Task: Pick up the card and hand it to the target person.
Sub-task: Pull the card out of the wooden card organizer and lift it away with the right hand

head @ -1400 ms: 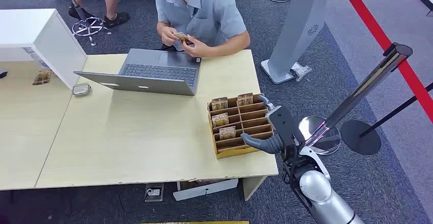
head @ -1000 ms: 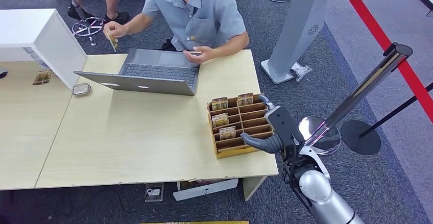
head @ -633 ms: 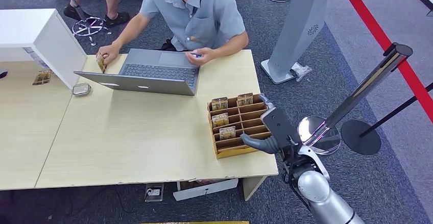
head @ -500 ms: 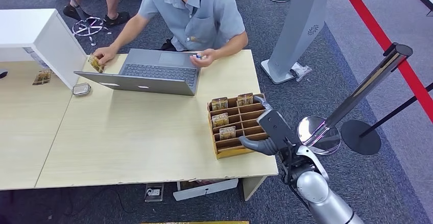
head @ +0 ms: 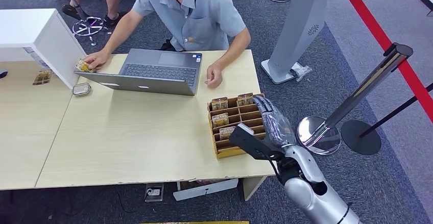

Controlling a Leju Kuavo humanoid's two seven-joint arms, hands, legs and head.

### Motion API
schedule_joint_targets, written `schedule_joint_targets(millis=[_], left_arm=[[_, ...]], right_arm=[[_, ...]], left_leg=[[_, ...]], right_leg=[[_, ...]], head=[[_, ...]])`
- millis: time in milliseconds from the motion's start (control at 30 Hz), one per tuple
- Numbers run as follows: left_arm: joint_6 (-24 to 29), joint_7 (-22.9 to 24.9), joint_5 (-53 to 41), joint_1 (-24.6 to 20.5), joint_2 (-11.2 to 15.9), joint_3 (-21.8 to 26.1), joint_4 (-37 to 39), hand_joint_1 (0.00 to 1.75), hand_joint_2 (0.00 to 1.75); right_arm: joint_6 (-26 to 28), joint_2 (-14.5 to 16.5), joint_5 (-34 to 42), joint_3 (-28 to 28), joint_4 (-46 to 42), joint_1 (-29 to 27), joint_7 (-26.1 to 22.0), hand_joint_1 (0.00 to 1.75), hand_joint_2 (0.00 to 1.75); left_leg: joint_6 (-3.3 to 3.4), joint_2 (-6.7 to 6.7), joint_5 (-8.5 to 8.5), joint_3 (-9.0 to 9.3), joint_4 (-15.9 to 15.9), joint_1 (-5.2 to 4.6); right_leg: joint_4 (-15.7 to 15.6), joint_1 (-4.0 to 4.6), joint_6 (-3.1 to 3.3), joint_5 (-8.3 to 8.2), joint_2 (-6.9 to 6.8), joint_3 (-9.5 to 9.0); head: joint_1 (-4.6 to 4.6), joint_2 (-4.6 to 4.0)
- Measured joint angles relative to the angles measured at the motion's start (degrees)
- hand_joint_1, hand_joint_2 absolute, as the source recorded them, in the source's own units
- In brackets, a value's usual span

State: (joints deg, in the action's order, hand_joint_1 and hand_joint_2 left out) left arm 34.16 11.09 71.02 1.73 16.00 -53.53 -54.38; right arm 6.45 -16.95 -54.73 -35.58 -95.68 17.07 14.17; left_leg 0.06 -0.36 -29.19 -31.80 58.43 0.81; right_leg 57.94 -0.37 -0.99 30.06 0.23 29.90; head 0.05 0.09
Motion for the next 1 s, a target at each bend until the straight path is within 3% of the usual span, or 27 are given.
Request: schedule_joint_targets(millis=[100,133,400,700,1000], left_arm=[[-0.11,-0.22,-0.04,-0.04,0.00,-0.01,0.00,0.00,0.00],[-0.16,-0.26,-0.08,-0.07,0.00,-0.01,0.00,0.00,0.00],[-0.62,-0.40,-0.32,-0.34,-0.12,-0.03,0.03,0.00,0.00],[-1.26,-0.46,-0.60,-0.62,-0.17,-0.05,0.26,0.00,0.00],[-2.33,-0.46,-1.20,-0.90,-0.22,-0.11,0.74,0.00,0.00]], right_arm=[[-0.64,0.13,-5.65,-1.48,0.27,0.68,1.39,1.38,1.75],[-0.65,0.28,-7.36,-1.95,0.37,0.86,1.70,1.75,1.75],[0.93,3.00,-15.66,-4.20,1.43,1.88,1.83,1.75,1.75],[1.39,5.34,-19.46,-6.30,2.63,2.62,0.86,1.73,1.75],[0.34,7.74,-21.41,-9.08,5.75,4.15,-0.28,1.36,1.75]], left_leg=[[0.00,0.00,0.00,0.00,0.00,0.00],[0.00,0.00,0.00,-0.01,0.00,0.00],[0.00,-0.01,0.00,-0.01,0.00,0.01],[0.00,-0.01,0.00,-0.01,-0.01,0.01],[0.00,-0.01,0.00,-0.01,-0.01,0.02]], right_leg=[[0.00,0.00,0.00,0.00,0.00,0.00],[0.00,0.00,0.00,0.00,0.00,0.00],[0.01,0.01,0.00,0.00,0.00,-0.01],[0.01,0.01,0.00,0.00,0.00,-0.01],[0.01,0.02,0.00,0.00,0.00,-0.01]], head=[[0.01,0.00],[0.01,0.00],[0.02,0.00],[0.01,0.00],[0.02,0.00]])
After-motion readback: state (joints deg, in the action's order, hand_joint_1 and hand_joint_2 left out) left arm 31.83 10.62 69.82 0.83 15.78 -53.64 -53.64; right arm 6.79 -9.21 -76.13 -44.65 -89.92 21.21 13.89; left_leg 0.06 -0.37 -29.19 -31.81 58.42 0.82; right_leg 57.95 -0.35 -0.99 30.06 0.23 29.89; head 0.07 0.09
